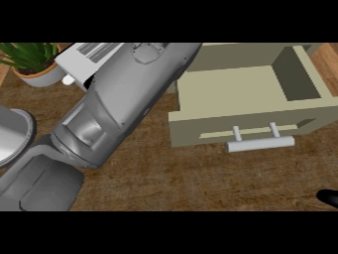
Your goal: Pick up the can, place it into the drawer and close the drawer
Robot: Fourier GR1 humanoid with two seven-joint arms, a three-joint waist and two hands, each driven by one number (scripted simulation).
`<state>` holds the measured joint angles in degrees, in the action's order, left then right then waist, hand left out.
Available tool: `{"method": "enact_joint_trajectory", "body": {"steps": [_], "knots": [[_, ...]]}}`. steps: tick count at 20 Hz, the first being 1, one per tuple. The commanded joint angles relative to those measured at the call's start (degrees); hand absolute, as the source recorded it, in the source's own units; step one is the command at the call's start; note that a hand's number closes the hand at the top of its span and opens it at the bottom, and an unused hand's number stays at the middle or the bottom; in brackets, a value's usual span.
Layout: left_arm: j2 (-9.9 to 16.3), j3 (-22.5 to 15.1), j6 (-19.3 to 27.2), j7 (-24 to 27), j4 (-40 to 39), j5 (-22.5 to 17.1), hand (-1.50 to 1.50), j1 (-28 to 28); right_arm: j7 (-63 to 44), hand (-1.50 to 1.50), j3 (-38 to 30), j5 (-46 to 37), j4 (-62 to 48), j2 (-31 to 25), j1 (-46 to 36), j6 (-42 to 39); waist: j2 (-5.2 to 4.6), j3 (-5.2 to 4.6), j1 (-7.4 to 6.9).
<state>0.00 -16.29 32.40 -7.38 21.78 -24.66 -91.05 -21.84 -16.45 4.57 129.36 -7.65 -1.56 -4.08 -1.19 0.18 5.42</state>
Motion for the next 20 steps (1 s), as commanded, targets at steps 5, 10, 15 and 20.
{"method": "enact_joint_trajectory", "body": {"steps": [5, 10, 15, 20], "knots": [[0.0, -4.9, 5.8, 2.2, -1.4, -3.5, -1.50, -0.1, 1.3, -1.50, -0.1, -1.0, -2.4, -2.1, -1.9, -1.3, -0.41, 0.07, 1.46], [0.0, -3.0, 6.3, 2.5, -3.7, -5.6, -1.50, -1.8, 3.1, -1.50, 2.9, -5.1, 1.0, -3.4, -1.1, -3.0, -0.34, 0.02, 0.69], [0.0, -1.9, 4.5, 5.5, -2.9, -8.2, -1.50, -0.5, 7.4, -1.50, 3.4, -11.6, -2.9, -8.5, -4.4, -5.0, -0.55, 0.00, -0.15], [0.0, -0.4, 5.5, 6.6, -3.0, -10.7, -1.50, -2.7, 10.4, -1.50, 9.1, -22.6, -8.6, -10.8, -9.2, -4.0, -0.96, -0.03, -1.08]]}}
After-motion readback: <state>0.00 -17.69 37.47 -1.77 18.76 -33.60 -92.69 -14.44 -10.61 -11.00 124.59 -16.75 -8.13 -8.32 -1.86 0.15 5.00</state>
